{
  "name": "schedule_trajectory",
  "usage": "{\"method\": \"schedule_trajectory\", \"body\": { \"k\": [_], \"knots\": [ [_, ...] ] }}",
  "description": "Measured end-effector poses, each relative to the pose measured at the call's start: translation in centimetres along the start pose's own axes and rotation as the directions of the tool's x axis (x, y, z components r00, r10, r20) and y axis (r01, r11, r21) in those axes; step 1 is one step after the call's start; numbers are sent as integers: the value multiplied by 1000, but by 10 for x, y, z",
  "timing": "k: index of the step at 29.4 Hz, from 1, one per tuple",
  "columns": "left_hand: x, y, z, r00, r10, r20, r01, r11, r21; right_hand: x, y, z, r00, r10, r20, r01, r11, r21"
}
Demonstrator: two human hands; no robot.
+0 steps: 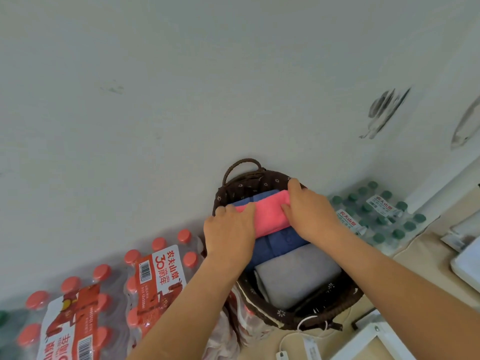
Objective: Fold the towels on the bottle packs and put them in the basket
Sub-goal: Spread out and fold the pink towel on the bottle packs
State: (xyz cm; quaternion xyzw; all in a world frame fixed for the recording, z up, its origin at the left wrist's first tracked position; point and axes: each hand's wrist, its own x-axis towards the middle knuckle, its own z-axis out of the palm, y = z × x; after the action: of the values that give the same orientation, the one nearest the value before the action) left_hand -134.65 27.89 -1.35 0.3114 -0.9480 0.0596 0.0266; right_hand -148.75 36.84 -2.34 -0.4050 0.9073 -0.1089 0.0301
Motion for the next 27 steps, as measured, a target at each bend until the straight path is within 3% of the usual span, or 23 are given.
{"method": "schedule_trajectory", "body": {
  "k": [2,4,7,12,17,20,22,25,27],
  "knots": [
    [4,-3,2,995,19,-101,-21,1000,-15,1,-1,-3,990,-100,-102,85,986,-140],
    [10,-5,9,976,75,-205,-85,995,-43,4,-2,-2,948,-284,-143,263,953,-147],
    [13,-6,18,972,116,-203,-138,986,-95,7,2,5,898,-440,14,440,897,-45],
    [8,-9,18,987,112,-114,-117,992,-36,2,12,11,879,-364,307,410,907,-99],
    [10,-1,7,976,79,203,-100,990,95,0,8,12,870,-338,359,393,915,-90],
    [9,0,9,971,67,231,-77,996,33,2,7,12,873,-336,354,387,918,-83],
    [5,-3,11,988,70,135,-67,997,-26,3,7,9,885,-345,313,376,926,-42],
    [3,-8,14,970,131,-205,-153,984,-96,0,5,0,922,-368,119,373,928,-17],
    [1,-9,17,949,192,-249,-231,963,-136,-5,1,-5,921,-389,29,389,921,-26]
  ]
}}
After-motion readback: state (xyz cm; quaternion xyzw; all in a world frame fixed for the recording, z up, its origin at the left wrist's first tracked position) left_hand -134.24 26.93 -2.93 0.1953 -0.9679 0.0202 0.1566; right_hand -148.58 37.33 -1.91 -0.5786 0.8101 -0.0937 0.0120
